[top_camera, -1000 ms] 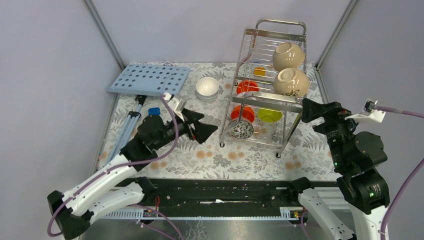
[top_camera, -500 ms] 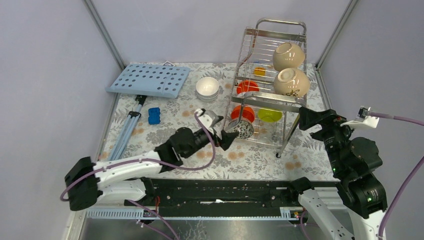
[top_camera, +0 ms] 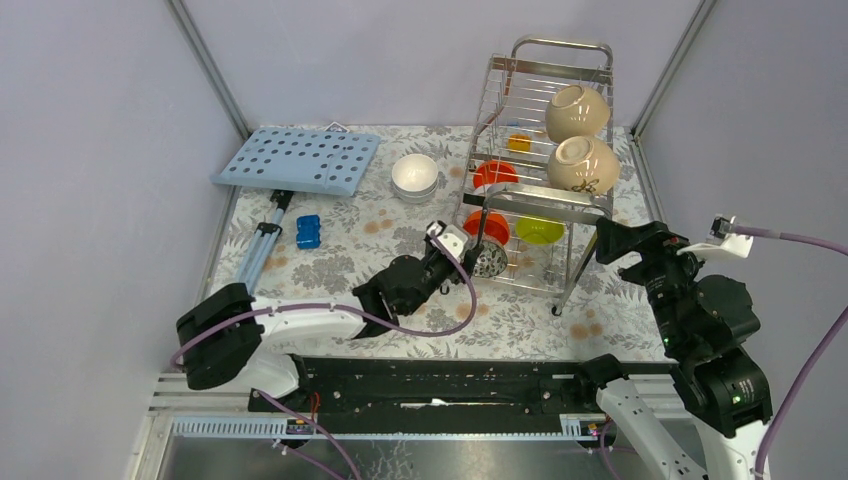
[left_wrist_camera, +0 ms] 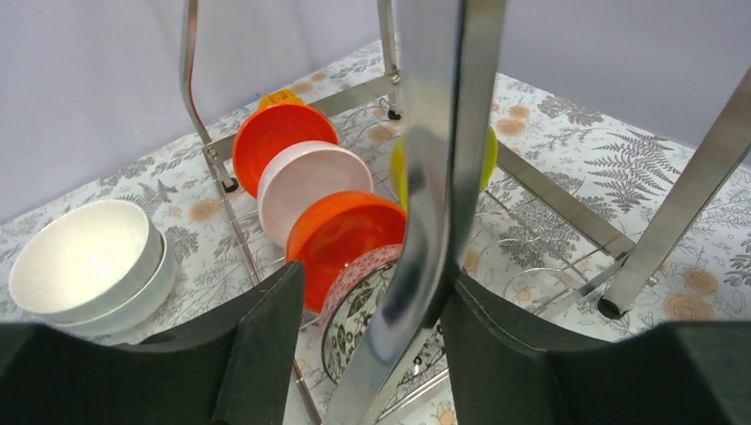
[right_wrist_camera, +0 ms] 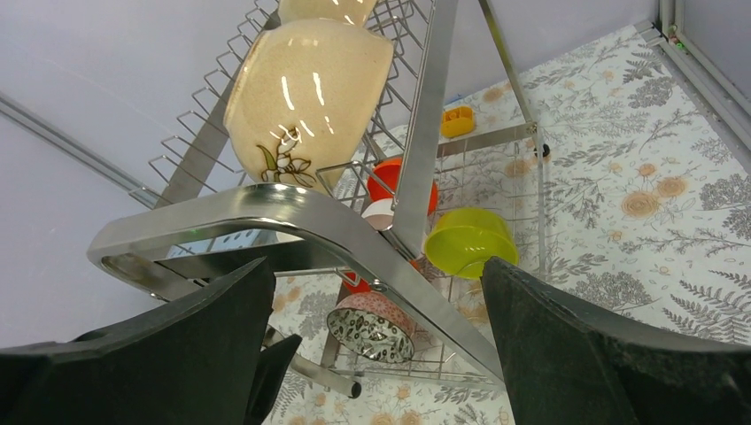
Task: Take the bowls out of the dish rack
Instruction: Adjust the dish rack at the center of the board.
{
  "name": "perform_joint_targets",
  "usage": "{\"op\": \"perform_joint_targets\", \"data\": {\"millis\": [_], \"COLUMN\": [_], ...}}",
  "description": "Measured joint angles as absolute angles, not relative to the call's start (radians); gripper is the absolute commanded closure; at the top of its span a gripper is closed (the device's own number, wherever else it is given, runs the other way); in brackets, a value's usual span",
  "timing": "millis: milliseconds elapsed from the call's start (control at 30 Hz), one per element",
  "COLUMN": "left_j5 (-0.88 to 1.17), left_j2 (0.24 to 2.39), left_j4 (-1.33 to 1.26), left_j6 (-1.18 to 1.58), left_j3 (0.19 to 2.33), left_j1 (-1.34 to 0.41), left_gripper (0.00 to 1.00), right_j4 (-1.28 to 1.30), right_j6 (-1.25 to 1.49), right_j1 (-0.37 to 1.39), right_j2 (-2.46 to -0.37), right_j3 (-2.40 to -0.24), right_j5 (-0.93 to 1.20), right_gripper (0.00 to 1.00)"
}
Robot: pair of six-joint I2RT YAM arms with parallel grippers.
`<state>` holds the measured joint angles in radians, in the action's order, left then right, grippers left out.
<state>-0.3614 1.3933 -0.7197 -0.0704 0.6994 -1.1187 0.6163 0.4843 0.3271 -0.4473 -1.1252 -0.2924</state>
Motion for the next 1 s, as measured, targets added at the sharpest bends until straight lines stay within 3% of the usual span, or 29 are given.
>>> {"op": "perform_joint_targets", "data": {"millis": [133, 400, 700, 1000], "left_j5": [-0.388, -0.434, -0.525, -0.561], "left_j2": [1.439, 1.461, 1.458, 1.402], "left_j4": [-0.754, -0.773, -0.766, -0.686], "left_j6": [-0.095, -0.163, -0.194, -0.171], "left_j3": [0.718, 0.72, 0.72, 0.709], "left_j1": [-1.13, -1.147, -1.13, -1.018], "left_gripper": [0.63, 0.79, 0.83, 0.82], "right_j4": [0.623, 0.653, 0.669, 0.623], "right_j6": [0.483, 0.452, 0.443, 0.467], "right_j1": [0.327, 0.327, 0.327, 0.327], "right_j2": [-0.447, -0.422, -0.421, -0.55], "right_j3": [-1.116, -1.115, -1.118, -1.188], "right_j5": [-0.287, -0.277, -0.272, -0.272], "right_gripper": [0.06, 0.06, 0.05, 0.07]}}
